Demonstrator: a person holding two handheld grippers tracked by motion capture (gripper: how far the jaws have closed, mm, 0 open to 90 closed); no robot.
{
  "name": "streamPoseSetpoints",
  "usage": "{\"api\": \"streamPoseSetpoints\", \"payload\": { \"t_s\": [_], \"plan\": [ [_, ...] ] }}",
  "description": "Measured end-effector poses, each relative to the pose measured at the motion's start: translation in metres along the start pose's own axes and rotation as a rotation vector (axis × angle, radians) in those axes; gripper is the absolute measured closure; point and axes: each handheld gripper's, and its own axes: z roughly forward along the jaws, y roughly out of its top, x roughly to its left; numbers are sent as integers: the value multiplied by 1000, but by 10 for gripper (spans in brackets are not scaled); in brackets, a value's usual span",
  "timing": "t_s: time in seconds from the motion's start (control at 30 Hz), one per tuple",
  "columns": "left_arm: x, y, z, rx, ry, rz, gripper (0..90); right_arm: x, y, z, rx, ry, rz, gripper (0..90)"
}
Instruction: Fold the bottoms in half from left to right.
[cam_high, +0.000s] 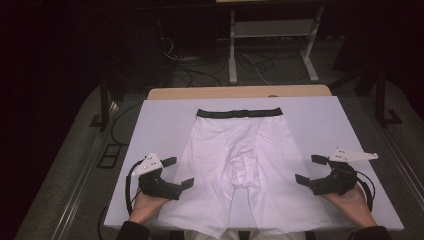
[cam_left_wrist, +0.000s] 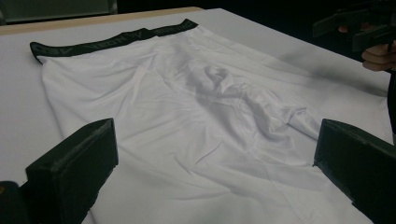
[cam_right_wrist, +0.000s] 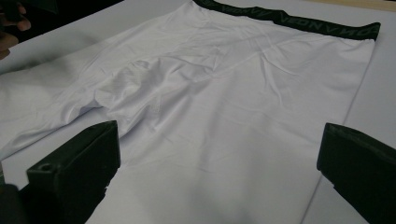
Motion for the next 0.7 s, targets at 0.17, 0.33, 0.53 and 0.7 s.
{"api": "streamPoseSetpoints", "payload": {
  "t_s": [0.17,0.33,0.53,0.7],
  "plan": [
    [0,0,0,-1,3,-1,0,0,0,-1,-4,-3,3,0],
    [-1,0,-1,2,10,1,0,0,1,-3,-1,-13,-6,0],
    [-2,-1,-3,1,23,2,0,2,1,-5,-2,-12,-6,0],
    [-2,-2,-2,5,26,2,0,5,3,-2,12,-9,-11,0]
  ]
}}
